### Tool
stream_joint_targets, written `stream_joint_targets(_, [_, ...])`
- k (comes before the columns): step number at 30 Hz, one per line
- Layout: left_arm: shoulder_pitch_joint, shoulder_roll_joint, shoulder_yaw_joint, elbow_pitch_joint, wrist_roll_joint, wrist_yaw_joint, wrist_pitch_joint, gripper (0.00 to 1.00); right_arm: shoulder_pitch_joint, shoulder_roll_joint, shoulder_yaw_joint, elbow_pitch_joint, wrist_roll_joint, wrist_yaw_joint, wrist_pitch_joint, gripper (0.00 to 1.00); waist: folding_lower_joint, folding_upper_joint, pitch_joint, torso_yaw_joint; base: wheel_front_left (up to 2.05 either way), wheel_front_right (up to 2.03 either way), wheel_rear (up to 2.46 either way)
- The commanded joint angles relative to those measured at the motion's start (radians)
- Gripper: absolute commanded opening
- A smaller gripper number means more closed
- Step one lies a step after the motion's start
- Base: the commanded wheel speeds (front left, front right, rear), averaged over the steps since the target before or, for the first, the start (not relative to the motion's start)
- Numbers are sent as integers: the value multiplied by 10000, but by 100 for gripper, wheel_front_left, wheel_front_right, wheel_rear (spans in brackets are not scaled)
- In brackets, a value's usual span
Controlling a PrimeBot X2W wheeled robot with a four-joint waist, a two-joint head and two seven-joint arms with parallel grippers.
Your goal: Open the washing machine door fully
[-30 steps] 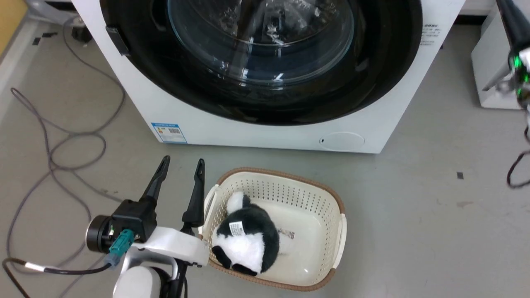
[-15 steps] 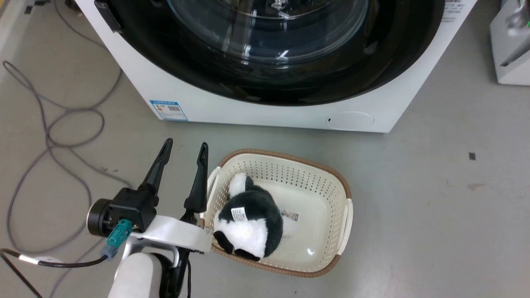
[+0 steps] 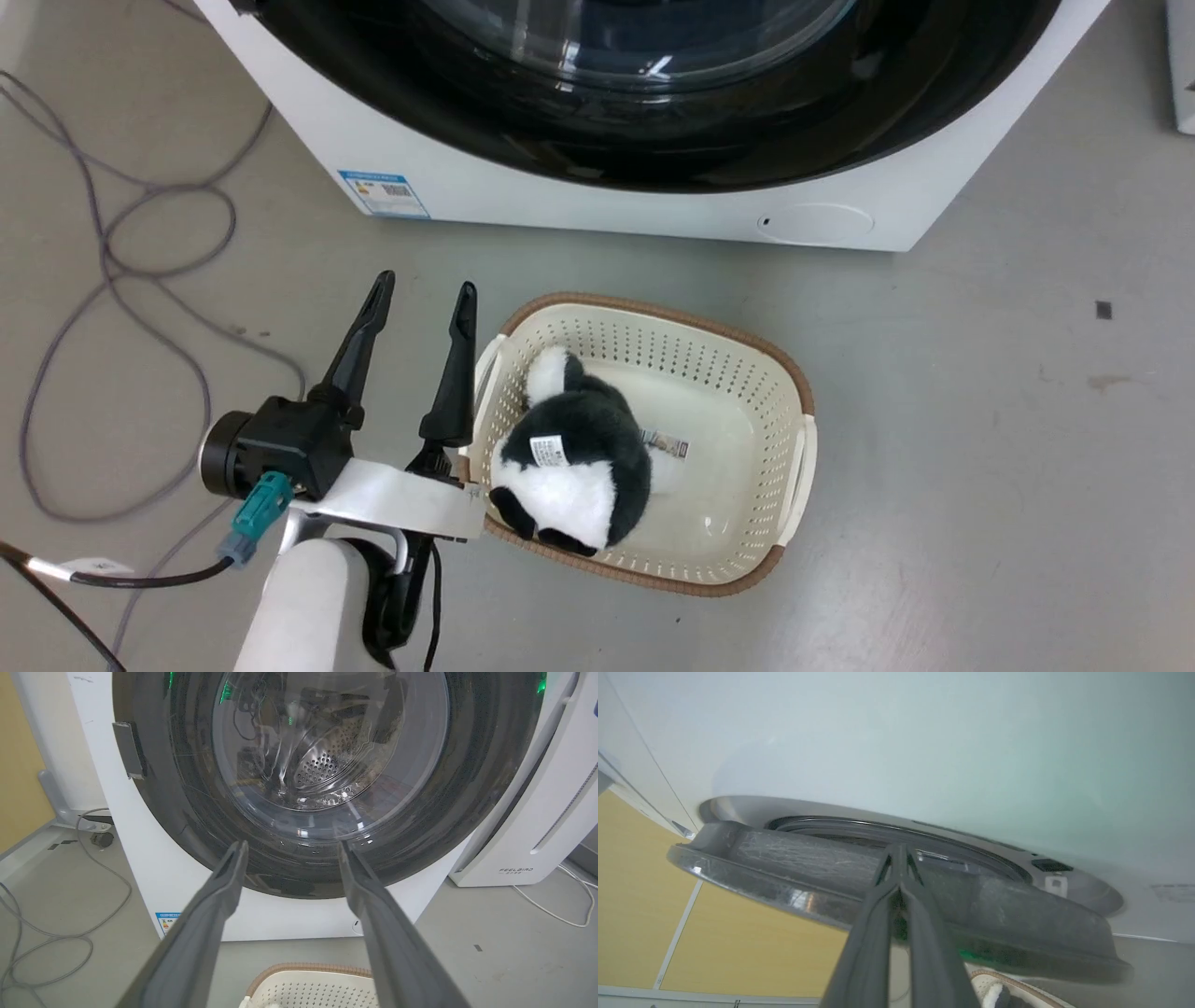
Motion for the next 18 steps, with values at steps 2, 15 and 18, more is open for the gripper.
stream_joint_targets(2, [-265,16,-14,67,-104,-60,-139,100,-573,21,388,318,512,11,359,0,-1,0,104,51,0,0,0])
stream_joint_targets(15, [-380,8,-71,221,-156,-127,-258,100,-467,13,1340,44,1075,12,1648,0,-1,0,68,58,0,0,0])
stream_joint_targets(18, [-350,7,-92,300,15,-127,-258,100,-171,-63,1388,-194,1117,12,1824,0,-1,0,-68,50,0,0,0])
